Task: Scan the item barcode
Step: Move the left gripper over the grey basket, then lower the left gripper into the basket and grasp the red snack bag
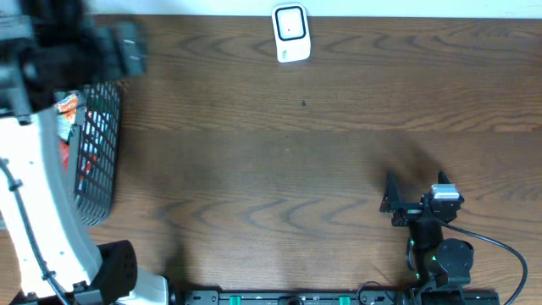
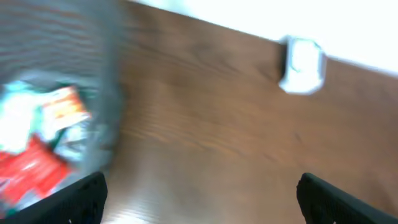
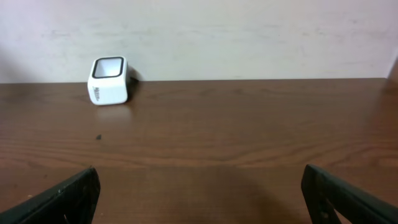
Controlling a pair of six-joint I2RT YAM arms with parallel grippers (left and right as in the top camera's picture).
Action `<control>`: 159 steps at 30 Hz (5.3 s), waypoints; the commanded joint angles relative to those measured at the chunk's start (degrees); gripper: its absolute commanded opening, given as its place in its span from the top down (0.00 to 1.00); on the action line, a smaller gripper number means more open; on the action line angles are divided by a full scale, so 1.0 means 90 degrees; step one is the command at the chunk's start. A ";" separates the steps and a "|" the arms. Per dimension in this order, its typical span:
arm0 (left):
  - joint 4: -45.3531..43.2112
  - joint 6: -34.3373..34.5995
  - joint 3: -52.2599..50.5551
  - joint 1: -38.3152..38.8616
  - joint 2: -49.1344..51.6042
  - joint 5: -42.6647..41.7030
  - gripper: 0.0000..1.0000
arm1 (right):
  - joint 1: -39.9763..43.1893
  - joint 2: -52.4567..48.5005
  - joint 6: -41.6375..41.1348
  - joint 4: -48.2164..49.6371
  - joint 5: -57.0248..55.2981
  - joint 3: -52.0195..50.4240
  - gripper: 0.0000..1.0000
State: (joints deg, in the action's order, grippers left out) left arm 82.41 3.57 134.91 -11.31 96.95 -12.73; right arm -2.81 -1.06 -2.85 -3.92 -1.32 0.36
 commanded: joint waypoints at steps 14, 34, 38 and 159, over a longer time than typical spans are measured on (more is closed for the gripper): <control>0.0049 0.1338 -0.1484 -0.3400 0.0185 0.1039 0.02 | 0.0046 0.0027 -0.0107 -0.0019 -0.0063 -0.0005 0.01; -0.2594 0.1328 -0.4809 -0.3587 0.0231 0.1042 0.01 | 0.0046 0.0027 -0.0107 -0.0019 -0.0063 -0.0005 0.01; -0.3058 0.1331 -0.5263 -0.3602 0.0236 0.1039 0.01 | 0.0046 0.0027 -0.0107 -0.0019 -0.0063 -0.0005 0.01; -0.4770 0.1178 -0.5654 -0.4022 -0.0180 -0.0682 0.93 | 0.0046 0.0027 -0.0107 -0.0019 -0.0063 -0.0005 0.01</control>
State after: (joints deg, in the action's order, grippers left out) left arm 41.71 12.40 83.15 -47.27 104.84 -19.16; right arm -2.81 -1.06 -2.85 -3.95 -1.32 0.36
